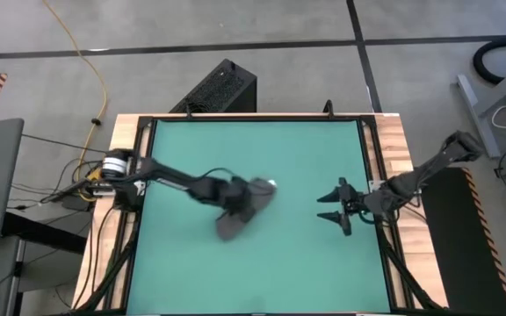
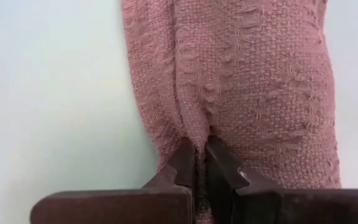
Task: Roll towel into tight, uniform cylinder
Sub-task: Roll the gray towel
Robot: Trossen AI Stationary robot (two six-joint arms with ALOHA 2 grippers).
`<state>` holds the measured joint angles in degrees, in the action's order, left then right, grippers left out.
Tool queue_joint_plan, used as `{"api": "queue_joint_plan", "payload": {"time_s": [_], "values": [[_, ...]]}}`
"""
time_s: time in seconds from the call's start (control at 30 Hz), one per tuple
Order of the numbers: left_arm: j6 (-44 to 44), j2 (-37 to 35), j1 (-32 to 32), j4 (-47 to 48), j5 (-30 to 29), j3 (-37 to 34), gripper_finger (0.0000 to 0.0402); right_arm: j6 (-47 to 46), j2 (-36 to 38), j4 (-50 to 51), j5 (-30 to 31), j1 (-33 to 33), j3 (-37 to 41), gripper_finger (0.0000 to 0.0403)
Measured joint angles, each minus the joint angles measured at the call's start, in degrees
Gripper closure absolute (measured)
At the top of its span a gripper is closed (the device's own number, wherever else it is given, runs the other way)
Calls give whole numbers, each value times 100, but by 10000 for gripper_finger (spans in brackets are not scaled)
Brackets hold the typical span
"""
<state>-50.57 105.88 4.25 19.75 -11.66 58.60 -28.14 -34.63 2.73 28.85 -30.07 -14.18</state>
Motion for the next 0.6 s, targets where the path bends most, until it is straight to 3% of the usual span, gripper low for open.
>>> {"api": "queue_joint_plan", "payload": {"time_s": [0.27, 0.5, 0.6], "values": [[-2769, -1230, 1215, 1331, -431, -1247, 401, 168, -855, -874, -6, 265, 44, 130], [-5039, -2149, 2086, 3669, -431, -1430, 401, 313, -1448, -1688, -245, 506, 39, 130], [-5541, -2507, 2331, 3932, -712, -1426, 399, 321, -1623, -1823, -467, 642, -23, 130]]}}
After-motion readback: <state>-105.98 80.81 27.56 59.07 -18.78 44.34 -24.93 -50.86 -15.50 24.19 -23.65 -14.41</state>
